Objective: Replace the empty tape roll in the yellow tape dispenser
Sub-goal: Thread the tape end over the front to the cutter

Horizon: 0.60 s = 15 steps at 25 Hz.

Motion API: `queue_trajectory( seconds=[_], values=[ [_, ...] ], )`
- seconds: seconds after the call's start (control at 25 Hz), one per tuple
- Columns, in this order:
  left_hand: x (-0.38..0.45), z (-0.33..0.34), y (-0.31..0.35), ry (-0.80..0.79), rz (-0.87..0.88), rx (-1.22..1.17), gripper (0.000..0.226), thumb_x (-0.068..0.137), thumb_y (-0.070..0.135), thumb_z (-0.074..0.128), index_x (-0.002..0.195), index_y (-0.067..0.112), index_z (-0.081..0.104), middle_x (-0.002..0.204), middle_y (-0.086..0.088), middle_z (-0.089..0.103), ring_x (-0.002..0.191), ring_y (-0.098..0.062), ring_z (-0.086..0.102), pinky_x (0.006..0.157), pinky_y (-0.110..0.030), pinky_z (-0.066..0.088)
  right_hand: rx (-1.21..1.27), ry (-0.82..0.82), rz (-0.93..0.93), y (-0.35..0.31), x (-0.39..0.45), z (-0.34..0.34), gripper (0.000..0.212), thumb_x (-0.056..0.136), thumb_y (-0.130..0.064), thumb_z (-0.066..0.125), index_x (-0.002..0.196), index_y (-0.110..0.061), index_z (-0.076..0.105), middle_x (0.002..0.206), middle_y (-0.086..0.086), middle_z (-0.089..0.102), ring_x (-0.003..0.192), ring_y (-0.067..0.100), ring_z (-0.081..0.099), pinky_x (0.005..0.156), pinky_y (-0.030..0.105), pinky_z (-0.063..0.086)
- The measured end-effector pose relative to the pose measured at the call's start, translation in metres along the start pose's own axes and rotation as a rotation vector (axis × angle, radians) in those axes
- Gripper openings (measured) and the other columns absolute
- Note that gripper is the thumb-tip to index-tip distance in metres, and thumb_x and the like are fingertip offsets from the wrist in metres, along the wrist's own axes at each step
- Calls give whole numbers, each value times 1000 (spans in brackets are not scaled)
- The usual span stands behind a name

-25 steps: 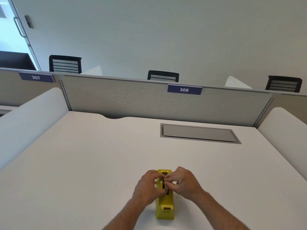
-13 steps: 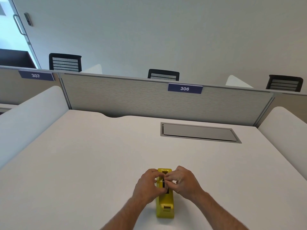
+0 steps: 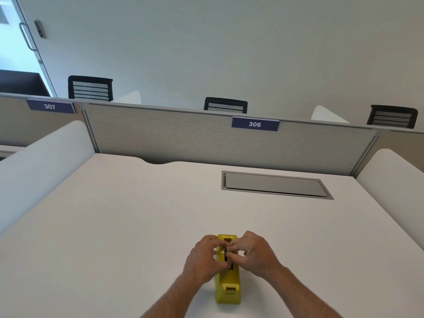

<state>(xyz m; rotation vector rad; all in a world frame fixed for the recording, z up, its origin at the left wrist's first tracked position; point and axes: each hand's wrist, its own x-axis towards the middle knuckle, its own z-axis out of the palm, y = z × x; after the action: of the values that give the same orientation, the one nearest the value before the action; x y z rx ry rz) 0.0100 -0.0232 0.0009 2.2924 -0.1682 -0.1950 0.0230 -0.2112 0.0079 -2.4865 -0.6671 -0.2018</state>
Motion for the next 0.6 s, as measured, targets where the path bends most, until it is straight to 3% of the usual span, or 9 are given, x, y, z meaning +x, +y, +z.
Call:
queue_trajectory(
  seconds=[0.6],
  values=[
    [-1, -3, 4, 3, -1, 15, 55, 69, 47, 82, 119, 36, 64, 134, 12, 52, 105, -9, 60, 90, -30, 56, -58, 3, -34, 1, 0, 4, 13, 86, -33, 64, 86, -27, 76, 89, -21, 75, 76, 9, 50, 60, 31, 52]
  ],
)
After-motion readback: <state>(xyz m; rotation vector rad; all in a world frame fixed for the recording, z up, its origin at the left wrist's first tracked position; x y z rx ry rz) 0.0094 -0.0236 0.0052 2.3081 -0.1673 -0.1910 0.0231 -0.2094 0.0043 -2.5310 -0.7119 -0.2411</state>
